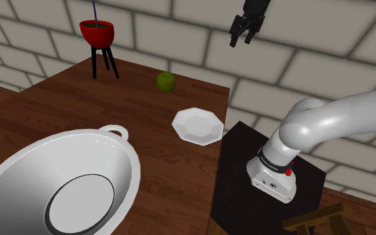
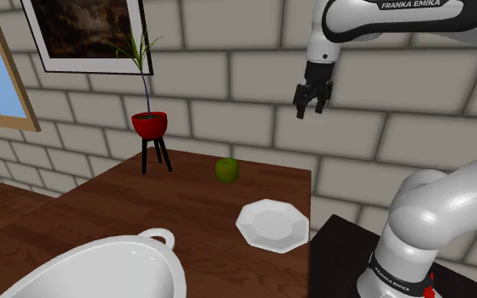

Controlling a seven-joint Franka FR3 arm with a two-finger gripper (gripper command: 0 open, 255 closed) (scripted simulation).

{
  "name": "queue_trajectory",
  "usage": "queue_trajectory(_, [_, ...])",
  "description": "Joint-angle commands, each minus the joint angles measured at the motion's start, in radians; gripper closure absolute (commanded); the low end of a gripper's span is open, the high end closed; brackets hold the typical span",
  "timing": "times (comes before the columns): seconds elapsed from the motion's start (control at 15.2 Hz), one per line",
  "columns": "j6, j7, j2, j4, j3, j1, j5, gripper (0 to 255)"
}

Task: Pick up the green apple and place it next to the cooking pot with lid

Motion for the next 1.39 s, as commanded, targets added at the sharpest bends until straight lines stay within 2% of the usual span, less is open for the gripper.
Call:
queue_trajectory(0.0, [0.000,0.000,0.000,0.000,0.000,0.000,0.000,0])
queue_trajectory(0.59, [0.163,0.458,0.258,0.046,0.144,-0.055,0.128,0])
queue_trajectory(0.92, [0.246,0.693,0.436,0.128,0.198,-0.082,0.168,0])
queue_trajectory(1.32, [0.326,0.958,0.662,0.267,0.229,-0.104,0.190,0])
